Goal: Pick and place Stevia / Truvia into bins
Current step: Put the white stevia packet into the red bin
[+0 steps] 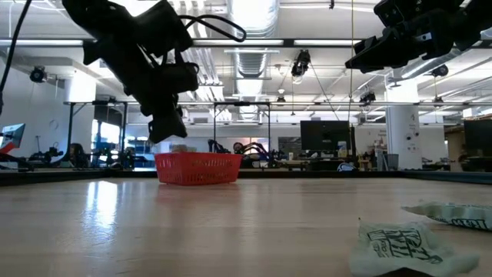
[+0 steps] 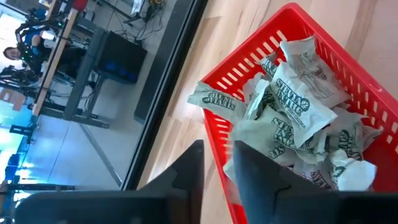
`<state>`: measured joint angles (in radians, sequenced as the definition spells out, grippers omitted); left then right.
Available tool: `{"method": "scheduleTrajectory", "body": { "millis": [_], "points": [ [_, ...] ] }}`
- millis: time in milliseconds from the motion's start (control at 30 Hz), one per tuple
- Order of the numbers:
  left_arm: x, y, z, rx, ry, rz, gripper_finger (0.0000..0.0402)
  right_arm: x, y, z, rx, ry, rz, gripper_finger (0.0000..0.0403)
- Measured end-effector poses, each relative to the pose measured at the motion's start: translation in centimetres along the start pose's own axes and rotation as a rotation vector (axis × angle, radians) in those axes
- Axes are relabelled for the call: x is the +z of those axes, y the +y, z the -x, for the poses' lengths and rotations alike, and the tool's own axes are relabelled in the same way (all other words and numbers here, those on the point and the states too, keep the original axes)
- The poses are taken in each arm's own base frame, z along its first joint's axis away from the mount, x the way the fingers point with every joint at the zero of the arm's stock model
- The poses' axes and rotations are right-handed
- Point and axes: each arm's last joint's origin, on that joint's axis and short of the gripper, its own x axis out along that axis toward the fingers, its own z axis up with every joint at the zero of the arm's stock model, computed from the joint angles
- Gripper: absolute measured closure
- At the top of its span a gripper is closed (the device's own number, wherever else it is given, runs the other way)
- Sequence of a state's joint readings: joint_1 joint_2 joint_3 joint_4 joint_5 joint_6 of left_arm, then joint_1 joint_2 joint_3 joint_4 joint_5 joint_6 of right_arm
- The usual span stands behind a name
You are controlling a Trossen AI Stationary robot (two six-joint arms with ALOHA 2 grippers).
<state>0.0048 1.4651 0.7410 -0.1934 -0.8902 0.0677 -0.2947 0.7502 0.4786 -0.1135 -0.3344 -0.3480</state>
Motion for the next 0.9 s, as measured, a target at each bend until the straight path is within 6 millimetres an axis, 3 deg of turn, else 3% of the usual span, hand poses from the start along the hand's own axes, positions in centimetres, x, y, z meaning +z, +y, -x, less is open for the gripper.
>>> {"method": "scheduleTrajectory", "body": {
  "millis": [200, 367, 633, 900],
  "points": [
    [0.0, 0.0, 0.5, -0.010, -0.010, -0.002, 0.0297, 0.0, 0.1, -0.1, 0.021, -0.003, -0.044, 0.0339],
    [0.5, 0.1, 3.2, -0.122, -0.098, 0.003, 0.0292, -1.2, 0.9, -1.3, 0.200, 0.029, -0.151, 0.0332],
    [1.1, 0.4, 7.9, -0.300, -0.272, 0.026, 0.0291, -3.9, 5.1, -4.5, 0.434, 0.153, -0.283, 0.0330],
    [0.0, -0.2, 8.8, -0.333, -0.293, -0.018, 0.0291, -3.1, 10.1, -5.6, 0.409, 0.334, -0.390, 0.0335]
  ]
}}
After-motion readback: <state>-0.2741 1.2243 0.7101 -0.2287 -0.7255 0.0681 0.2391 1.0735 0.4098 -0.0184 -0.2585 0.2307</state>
